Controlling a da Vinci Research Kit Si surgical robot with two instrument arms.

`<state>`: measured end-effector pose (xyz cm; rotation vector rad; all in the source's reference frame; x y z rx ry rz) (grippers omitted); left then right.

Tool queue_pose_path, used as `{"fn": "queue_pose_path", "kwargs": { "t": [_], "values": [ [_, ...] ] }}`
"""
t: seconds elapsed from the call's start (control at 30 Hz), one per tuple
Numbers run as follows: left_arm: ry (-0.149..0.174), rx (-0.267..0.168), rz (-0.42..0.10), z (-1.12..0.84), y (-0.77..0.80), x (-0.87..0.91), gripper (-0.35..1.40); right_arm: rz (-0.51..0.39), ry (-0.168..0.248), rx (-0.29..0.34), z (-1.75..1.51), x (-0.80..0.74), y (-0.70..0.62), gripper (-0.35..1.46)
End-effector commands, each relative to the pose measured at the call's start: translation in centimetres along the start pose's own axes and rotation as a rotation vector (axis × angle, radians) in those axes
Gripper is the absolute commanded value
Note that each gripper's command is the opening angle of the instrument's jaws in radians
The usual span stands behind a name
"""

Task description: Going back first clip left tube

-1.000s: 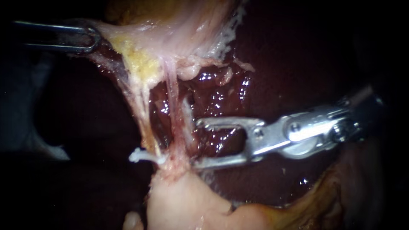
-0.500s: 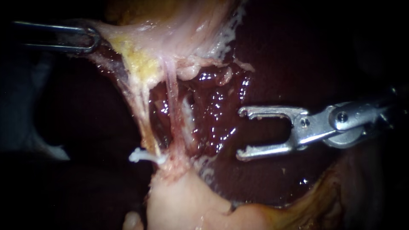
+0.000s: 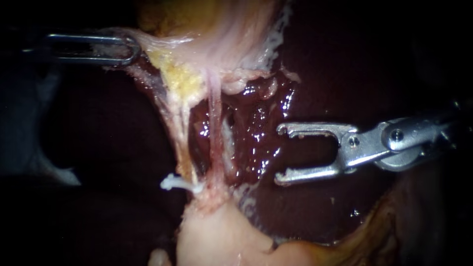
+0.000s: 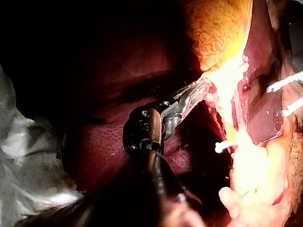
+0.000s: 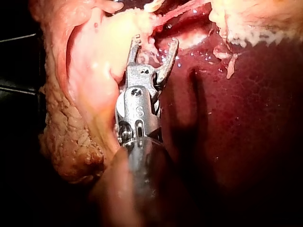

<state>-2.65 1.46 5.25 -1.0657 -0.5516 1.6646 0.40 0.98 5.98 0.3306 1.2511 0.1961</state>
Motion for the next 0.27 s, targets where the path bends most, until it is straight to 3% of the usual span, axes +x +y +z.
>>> {"fn": "queue_pose_path", "kwargs": {
  "t": [0.03, 0.27],
  "values": [
    [-0.003, 0.0, 0.0, 0.02, 0.0, -0.03, -0.35, 0.0, 0.0, 0.0, 0.0, 0.0, 0.0, 0.5],
    [-0.007, -0.001, 0.001, 0.02, 0.0, -0.03, -0.35, 0.0, 0.001, 0.003, 0.0, 0.0, 0.0, 0.5]
  ]
}}
